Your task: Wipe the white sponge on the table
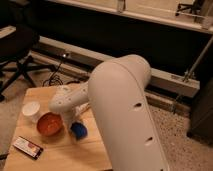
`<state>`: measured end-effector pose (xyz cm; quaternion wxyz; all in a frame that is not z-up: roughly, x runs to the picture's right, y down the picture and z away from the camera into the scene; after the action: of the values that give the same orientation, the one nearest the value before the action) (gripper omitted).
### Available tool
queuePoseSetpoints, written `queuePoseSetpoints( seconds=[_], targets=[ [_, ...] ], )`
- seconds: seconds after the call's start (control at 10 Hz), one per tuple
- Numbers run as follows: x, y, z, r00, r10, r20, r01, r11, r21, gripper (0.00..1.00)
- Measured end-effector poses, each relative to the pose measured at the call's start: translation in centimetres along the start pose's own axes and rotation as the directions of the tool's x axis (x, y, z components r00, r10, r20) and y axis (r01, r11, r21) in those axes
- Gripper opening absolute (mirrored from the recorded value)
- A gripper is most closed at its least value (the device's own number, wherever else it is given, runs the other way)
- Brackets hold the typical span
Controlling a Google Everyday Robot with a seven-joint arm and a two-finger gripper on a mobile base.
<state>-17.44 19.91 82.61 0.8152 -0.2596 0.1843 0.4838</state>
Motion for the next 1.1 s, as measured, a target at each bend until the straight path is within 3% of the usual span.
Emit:
queuePoseSetpoints(
  seconds=[0.4,0.8,1.1],
  targets=[
    [0.9,-3.7,0.6,0.998,0.054,-0.009,-0.054,0.998,0.028,0.34],
    [3.3,-7.3,1.4,0.992,0.118,-0.045,-0.115,0.992,0.055,0.34],
    [5.3,-9.2,2.1,0.985,0.163,-0.06,-0.16,0.986,0.053,0.34]
  ],
)
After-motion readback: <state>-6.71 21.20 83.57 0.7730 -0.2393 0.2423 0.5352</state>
